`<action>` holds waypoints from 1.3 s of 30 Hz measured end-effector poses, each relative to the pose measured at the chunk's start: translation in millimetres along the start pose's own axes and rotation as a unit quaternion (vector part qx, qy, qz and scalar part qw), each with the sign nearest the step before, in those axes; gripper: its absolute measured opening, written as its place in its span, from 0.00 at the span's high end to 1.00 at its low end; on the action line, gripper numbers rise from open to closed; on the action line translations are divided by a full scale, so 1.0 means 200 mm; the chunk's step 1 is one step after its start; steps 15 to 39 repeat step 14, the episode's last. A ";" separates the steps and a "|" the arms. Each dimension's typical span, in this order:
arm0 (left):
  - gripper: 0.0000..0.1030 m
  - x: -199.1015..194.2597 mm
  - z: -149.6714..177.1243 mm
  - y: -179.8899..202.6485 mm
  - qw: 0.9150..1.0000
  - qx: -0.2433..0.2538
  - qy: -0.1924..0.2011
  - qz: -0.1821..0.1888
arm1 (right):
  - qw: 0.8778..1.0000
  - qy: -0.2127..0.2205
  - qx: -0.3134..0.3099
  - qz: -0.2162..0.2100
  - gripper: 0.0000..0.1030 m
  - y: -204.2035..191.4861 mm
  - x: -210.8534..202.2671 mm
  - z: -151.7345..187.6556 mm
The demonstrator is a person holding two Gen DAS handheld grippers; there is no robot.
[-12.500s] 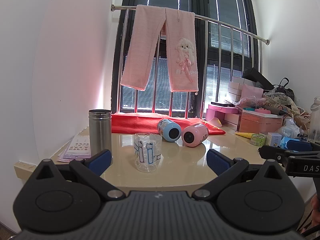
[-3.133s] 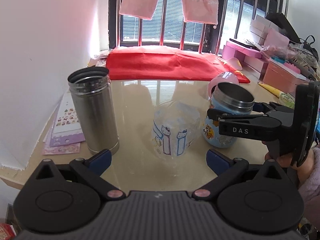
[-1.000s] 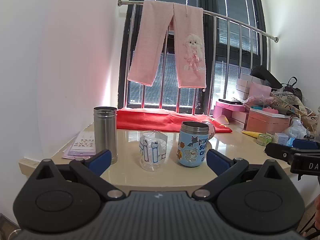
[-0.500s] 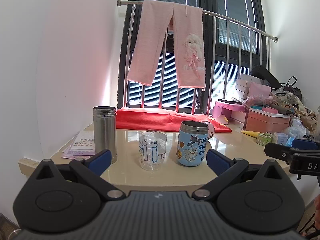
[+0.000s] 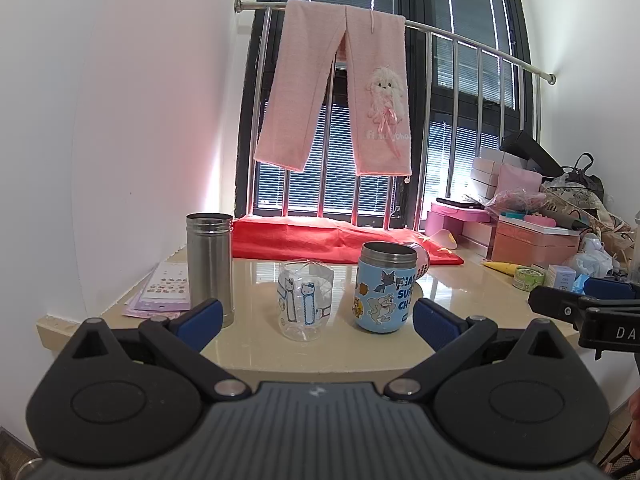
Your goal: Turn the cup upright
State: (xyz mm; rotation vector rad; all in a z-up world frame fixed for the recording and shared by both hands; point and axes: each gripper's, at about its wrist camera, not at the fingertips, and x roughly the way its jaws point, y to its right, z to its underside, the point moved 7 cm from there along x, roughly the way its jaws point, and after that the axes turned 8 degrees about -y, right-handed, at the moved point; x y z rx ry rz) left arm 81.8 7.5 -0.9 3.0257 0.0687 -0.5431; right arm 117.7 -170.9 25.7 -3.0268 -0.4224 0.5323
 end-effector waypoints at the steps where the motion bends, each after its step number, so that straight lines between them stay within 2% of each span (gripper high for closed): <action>1: 0.00 0.00 0.00 0.00 1.000 0.000 0.000 0.000 | 1.000 0.000 0.000 0.000 0.00 0.00 0.00 0.00; 8: 0.00 0.00 0.00 0.01 1.000 0.002 0.003 0.010 | 1.000 0.000 -0.001 0.000 0.00 0.00 0.00 0.00; 39: 0.00 0.00 0.00 0.00 1.000 0.001 0.000 0.006 | 1.000 0.000 0.000 0.000 0.00 0.00 0.00 0.00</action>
